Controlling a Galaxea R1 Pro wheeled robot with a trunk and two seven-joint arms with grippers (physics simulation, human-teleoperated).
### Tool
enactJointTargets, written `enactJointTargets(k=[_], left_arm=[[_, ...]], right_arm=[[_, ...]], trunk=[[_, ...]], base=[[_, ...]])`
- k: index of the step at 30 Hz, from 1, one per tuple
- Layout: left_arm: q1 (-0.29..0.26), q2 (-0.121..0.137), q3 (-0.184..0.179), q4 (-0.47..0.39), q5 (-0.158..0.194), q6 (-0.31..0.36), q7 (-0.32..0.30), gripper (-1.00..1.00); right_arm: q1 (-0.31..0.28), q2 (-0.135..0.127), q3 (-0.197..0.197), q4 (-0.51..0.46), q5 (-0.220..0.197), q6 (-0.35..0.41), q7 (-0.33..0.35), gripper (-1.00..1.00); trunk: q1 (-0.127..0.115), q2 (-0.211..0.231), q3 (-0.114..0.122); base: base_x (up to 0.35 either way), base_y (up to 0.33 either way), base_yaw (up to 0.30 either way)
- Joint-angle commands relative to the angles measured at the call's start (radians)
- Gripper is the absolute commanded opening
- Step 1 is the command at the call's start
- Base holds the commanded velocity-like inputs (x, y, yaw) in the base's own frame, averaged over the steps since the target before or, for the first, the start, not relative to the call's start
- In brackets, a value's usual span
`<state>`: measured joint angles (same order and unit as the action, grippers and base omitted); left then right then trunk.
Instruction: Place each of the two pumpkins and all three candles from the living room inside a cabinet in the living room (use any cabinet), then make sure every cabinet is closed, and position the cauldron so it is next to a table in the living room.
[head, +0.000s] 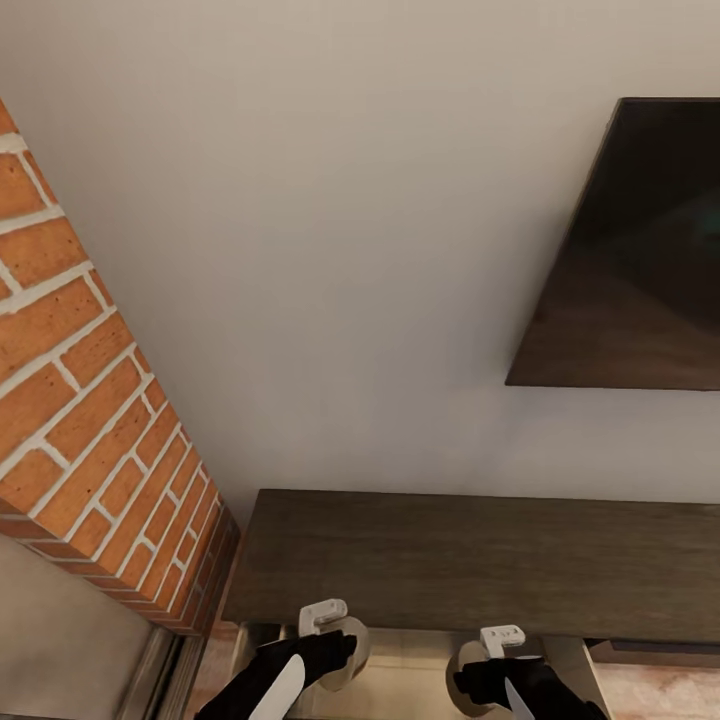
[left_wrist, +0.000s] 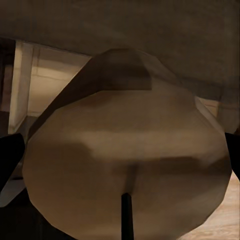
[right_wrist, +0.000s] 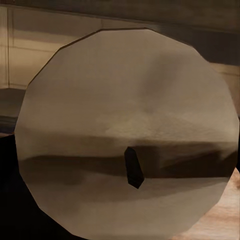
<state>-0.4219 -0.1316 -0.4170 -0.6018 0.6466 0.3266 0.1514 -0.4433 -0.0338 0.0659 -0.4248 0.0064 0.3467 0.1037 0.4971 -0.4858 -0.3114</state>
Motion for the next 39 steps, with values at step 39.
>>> enactJointTargets(k=[39], left_arm=[[0.000, 0.000, 0.001, 0.005, 0.002, -0.001, -0.001, -1.00]], right_arm=[[0.000, 0.002, 0.000, 0.000, 0.000, -0.002, -0.002, -1.00]], trunk=[[0.065, -0.119, -0.053]], base=[[-0.008, 0.000, 0.000]])
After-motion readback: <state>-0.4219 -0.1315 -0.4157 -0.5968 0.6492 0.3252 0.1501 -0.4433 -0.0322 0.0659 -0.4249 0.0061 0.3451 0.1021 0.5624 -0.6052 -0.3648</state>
